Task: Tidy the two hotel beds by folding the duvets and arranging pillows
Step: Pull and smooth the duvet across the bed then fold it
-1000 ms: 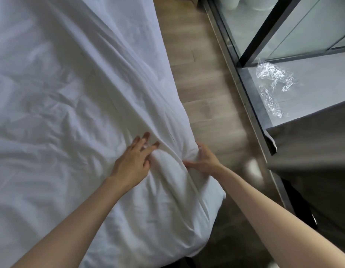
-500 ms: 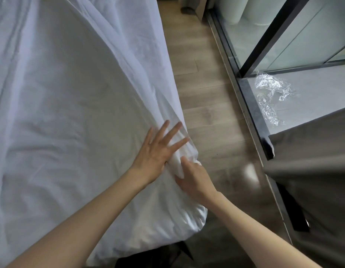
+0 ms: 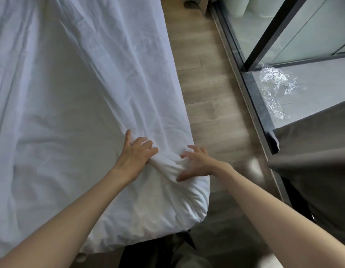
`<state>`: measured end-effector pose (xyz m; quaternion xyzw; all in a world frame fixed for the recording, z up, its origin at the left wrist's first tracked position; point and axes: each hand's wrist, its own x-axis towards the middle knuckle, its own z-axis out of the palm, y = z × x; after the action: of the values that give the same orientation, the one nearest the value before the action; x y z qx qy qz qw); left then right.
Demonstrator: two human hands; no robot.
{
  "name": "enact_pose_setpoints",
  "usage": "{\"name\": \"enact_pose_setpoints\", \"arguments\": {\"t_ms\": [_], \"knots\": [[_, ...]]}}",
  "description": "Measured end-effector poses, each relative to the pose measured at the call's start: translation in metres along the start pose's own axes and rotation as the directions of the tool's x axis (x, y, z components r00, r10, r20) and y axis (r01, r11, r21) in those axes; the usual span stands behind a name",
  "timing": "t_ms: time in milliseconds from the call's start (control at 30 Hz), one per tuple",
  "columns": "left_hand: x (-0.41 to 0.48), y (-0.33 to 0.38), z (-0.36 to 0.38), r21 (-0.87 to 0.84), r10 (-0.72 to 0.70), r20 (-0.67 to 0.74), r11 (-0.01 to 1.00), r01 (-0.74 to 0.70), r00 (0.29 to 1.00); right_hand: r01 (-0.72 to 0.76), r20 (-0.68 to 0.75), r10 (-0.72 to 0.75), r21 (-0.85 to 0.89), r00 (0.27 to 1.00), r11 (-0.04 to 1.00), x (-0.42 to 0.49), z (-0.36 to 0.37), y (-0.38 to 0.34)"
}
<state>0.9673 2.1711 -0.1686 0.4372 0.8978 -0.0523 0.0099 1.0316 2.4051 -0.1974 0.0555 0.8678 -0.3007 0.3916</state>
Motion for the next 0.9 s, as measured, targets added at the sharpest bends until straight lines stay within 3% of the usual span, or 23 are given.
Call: {"name": "enact_pose_setpoints", "arguments": {"t_ms": [167, 267, 400, 533, 667, 733, 833, 900], "knots": [[-0.001, 0.0, 0.006, 0.015, -0.022, -0.029, 1.0, 0.022, 0.999, 0.057, -0.033, -0.059, -0.071, 0.998, 0.996, -0.005, 0.013, 0.007], [0.001, 0.003, 0.002, 0.031, -0.024, -0.035, 0.999, 0.025, 0.999, 0.068, -0.021, -0.075, -0.233, 0.997, 0.97, -0.024, 0.016, 0.006], [0.004, 0.005, -0.005, 0.073, -0.035, 0.033, 0.997, 0.033, 0.999, 0.022, -0.119, -0.069, -0.363, 0.991, 0.932, -0.06, 0.025, -0.009], [-0.002, 0.01, -0.025, 0.043, -0.038, 0.058, 0.998, 0.035, 0.998, 0.016, -0.21, -0.091, -0.334, 0.973, 0.942, -0.098, 0.039, -0.036], [-0.015, 0.008, -0.053, 0.076, 0.134, 0.078, 0.987, -0.14, 0.988, 0.053, -0.266, -0.138, -0.302, 0.954, 0.952, -0.131, 0.055, -0.067], [-0.026, 0.0, -0.065, 0.116, 0.228, 0.016, 0.967, -0.228, 0.974, 0.044, -0.3, -0.124, -0.261, 0.946, 0.964, -0.149, 0.065, -0.086], [-0.052, -0.012, -0.083, 0.075, 0.289, -0.034, 0.955, -0.286, 0.957, 0.016, -0.37, -0.101, -0.226, 0.923, 0.974, -0.17, 0.079, -0.118], [-0.07, -0.021, -0.097, 0.074, 0.287, 0.014, 0.955, -0.287, 0.958, -0.009, -0.392, -0.041, -0.127, 0.919, 0.992, -0.18, 0.089, -0.143]]}}
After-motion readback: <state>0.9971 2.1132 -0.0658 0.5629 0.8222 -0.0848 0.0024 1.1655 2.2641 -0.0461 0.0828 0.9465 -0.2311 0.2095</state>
